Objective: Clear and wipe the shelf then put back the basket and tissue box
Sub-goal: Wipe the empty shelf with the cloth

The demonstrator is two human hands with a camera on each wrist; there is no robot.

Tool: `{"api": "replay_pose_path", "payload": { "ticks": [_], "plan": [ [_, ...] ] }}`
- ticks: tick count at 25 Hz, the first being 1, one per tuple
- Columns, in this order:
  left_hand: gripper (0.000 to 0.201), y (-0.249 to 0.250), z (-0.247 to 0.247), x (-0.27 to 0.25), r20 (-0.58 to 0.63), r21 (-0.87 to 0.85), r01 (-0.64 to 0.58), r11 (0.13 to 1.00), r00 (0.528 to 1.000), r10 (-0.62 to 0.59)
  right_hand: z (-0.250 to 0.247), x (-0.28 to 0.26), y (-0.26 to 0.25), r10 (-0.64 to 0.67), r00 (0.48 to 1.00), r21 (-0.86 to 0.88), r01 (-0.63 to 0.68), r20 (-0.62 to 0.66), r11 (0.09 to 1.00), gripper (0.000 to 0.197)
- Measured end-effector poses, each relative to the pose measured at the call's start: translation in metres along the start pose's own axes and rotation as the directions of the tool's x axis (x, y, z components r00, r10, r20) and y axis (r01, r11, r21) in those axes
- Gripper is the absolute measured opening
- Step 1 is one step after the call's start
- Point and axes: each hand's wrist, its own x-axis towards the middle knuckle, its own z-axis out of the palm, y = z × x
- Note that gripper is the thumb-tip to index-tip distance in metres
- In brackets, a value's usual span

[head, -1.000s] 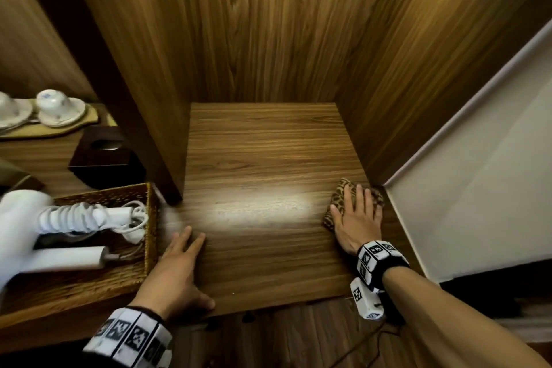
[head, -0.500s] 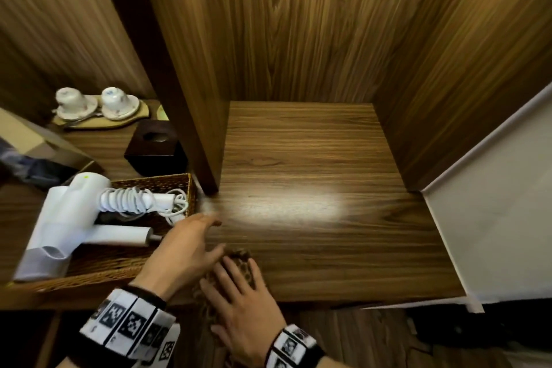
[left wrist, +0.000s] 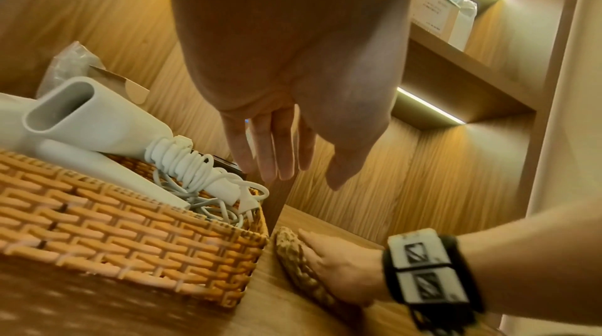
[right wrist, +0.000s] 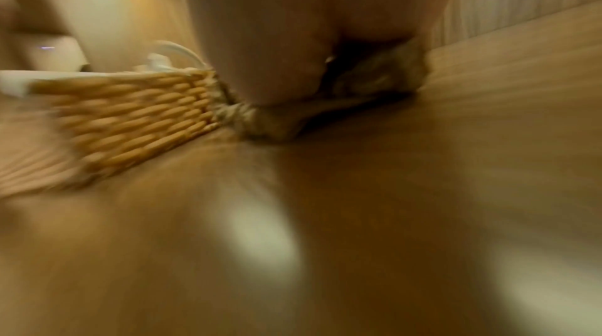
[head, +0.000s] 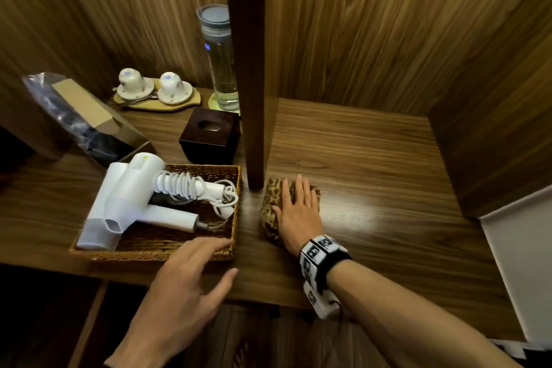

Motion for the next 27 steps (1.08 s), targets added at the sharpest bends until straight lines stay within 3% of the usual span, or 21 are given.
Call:
{"api": "replay_pose_path", "payload": {
  "ticks": [2, 4, 9, 13, 17, 21, 24, 27],
  "plan": [
    [0.046, -0.003, -0.002, -0.003, 0.001, -0.004, 0.004, 1.000, 1.000, -0.004, 0.009, 0.014, -0.034, 0.083, 0.996, 0.049, -0.084, 0.020, 0.995, 0.067],
    [0.046, -0.006, -0.006, -0.002, 0.003, -0.012, 0.014, 1.000, 1.000, -0.014, 0.021, 0.002, -0.056, 0.079, 0.996, 0.038, -0.078, -0.038, 0.996, 0.072],
    [0.041, 0.007, 0.001, 0.029, 0.028, 0.014, -0.033, 0.999, 0.999, 0.033, 0.034, -0.068, -0.050, -0.177, 0.984, 0.001, 0.177, 0.017, 0.984, 0.076],
    [0.052, 0.024, 0.038, 0.076, 0.276, 0.146, -0.094, 0.985, 0.960, 0.051, 0.066, -0.127, -0.018, -0.338, 0.939, -0.105, 0.343, 0.062, 0.933, 0.078],
    [0.080, 0.028, 0.085, 0.099, 0.487, 0.258, -0.130, 0.957, 0.873, -0.012, 0.055, -0.174, 0.099, -0.181, 0.983, -0.150, 0.177, -0.016, 0.973, 0.086],
    [0.121, 0.025, 0.107, 0.097, 0.555, 0.426, -0.107, 0.898, 0.815, -0.167, 0.026, -0.216, 0.234, 0.043, 0.999, -0.205, -0.039, 0.016, 0.978, 0.083],
    [0.136, 0.023, 0.107, 0.091, 0.570, 0.490, -0.103, 0.866, 0.789, -0.229, 0.003, -0.203, 0.297, 0.255, 0.967, -0.125, -0.253, -0.002, 0.959, 0.086],
    [0.142, 0.019, 0.108, 0.087, 0.586, 0.471, -0.047, 0.881, 0.763, -0.272, -0.016, -0.172, 0.326, 0.428, 0.901, -0.050, -0.432, -0.073, 0.901, 0.105]
  ]
}}
